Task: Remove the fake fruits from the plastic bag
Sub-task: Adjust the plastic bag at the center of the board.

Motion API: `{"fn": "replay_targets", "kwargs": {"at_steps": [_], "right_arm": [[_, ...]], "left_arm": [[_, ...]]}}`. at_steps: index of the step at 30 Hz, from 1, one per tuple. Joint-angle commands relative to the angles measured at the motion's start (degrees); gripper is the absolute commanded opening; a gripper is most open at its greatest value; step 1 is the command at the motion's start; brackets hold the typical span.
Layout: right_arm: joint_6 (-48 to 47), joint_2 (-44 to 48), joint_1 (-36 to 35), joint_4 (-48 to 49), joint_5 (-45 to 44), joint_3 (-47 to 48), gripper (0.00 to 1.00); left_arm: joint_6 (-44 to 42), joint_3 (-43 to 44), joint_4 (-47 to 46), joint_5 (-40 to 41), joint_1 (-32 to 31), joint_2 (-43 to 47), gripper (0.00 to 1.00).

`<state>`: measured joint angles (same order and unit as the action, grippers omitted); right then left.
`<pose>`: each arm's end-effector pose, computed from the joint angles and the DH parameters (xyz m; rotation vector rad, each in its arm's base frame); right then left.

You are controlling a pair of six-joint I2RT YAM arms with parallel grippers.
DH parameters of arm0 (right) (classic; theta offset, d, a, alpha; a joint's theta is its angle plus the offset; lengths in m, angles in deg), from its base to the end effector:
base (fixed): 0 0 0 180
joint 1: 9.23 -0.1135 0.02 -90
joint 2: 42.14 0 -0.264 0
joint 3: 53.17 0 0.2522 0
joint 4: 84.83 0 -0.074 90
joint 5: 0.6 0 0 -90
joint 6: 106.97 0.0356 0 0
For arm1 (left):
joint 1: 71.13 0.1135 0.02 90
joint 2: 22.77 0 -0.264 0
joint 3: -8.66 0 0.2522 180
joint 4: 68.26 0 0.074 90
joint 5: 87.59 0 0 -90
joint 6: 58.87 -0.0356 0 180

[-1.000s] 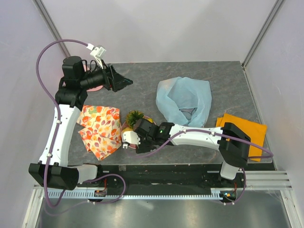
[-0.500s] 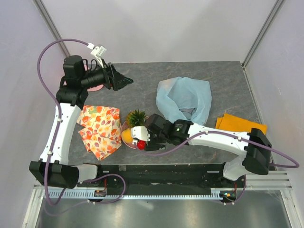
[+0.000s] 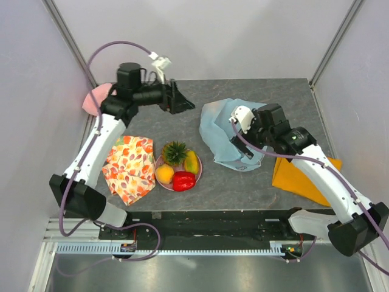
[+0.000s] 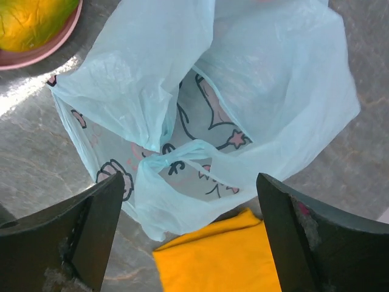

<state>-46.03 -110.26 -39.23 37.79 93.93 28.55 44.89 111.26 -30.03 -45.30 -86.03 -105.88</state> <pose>0.2115 0.1253 0.3420 -1.1845 2.0112 0.1005 0.3013 -0.1074 0.4283 0.6049 1.8447 -1.1212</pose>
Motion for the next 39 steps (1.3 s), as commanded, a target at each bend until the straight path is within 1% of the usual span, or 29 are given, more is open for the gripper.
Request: {"fn": "replay_targets", "kwargs": {"at_steps": [1,2,4,6,9,13,15,16,17,19,21,22,23,24,25,26,27,28,30,31,34,37,39], "right_arm": [[8.3,-0.8,6.1,-1.9,7.3,2.2,0.98],[9.7,-3.0,8.9,-2.3,8.5,3.3,0.98],[10.6,-5.6,11.4,-5.1,10.1,5.1,0.98],[11.8,-9.4,14.1,-7.0,8.7,6.7,0.98],[9.7,-13.0,15.5,-11.7,10.8,8.0,0.98],[6.7,-10.7,15.7,-12.4,14.5,6.6,0.98],[5.8,-9.6,15.4,-13.0,15.9,7.2,0.98],[5.6,-9.6,14.5,-13.2,15.2,7.9,0.98],[5.6,-10.2,14.0,-13.5,12.7,8.1,0.98],[5.9,-12.7,11.6,-13.2,6.4,6.9,0.98],[7.6,-15.5,11.5,-13.9,-0.5,6.3,0.98],[8.2,-17.8,12.4,-14.1,-1.2,6.0,0.94],[9.9,-18.3,13.2,-14.3,-1.0,6.0,0.92],[10.4,-18.5,14.1,-14.3,-0.3,5.7,0.89],[10.7,-18.0,15.6,-14.0,0.2,5.4,0.81],[11.0,-17.7,16.4,-13.7,0.5,5.3,0.77],[11.1,-17.3,16.9,-13.6,1.0,5.2,0.72],[11.2,-16.6,18.4,-13.7,3.5,5.3,0.61],[11.7,-16.1,20.7,-14.4,6.3,5.3,0.49],[11.7,-15.6,21.4,-14.9,9.7,5.5,0.39],[9.9,-13.6,23.8,-17.8,20.6,6.0,0.26],[8.8,-9.9,24.3,-17.9,25.3,6.2,0.26],[9.7,-8.8,24.2,-17.9,27.5,6.7,0.26]], "left_arm": [[-7.9,3.6,6.2,4.9,-9.2,-3.9,0.8],[-9.7,2.9,7.0,5.9,-12.5,-4.2,0.79],[-10.9,1.9,8.5,10.2,-15.6,-4.9,0.79],[-12.2,1.3,9.0,13.3,-19.2,-5.0,0.79],[-12.4,0.8,9.7,14.7,-20.9,-4.9,0.79],[-12.8,1.6,9.9,14.5,-21.0,-5.3,0.79],[-13.6,2.0,9.8,14.7,-22.0,-5.9,0.79],[-15.5,2.1,9.9,15.3,-22.8,-6.0,0.79],[-18.1,2.4,10.3,16.1,-24.6,-6.6,0.79],[-21.1,3.5,11.0,18.7,-26.4,-7.6,0.79],[-22.6,4.5,11.7,21.9,-29.1,-9.8,0.79],[-23.9,5.5,12.0,22.7,-29.9,-10.6,0.79],[-24.6,6.0,12.4,23.7,-31.9,-11.3,0.8],[-25.6,6.5,12.8,26.4,-33.1,-12.7,0.8],[-28.1,7.2,13.3,27.8,-34.1,-13.2,0.8],[-29.3,7.2,13.7,31.5,-36.5,-13.7,0.81],[-30.4,7.2,14.6,33.3,-37.4,-14.8,0.81],[-30.7,10.1,16.6,34.7,-38.1,-16.5,0.81],[-28.5,17.6,23.9,37.4,-38.5,-21.9,0.77],[-28.4,17.9,23.9,38.0,-38.5,-22.0,0.76],[-29.0,18.7,22.0,39.5,-38.9,-22.4,0.76],[-30.7,21.1,21.2,40.5,-39.5,-24.2,0.78],[-31.3,23.3,21.3,40.7,-39.9,-25.7,0.79]]}}
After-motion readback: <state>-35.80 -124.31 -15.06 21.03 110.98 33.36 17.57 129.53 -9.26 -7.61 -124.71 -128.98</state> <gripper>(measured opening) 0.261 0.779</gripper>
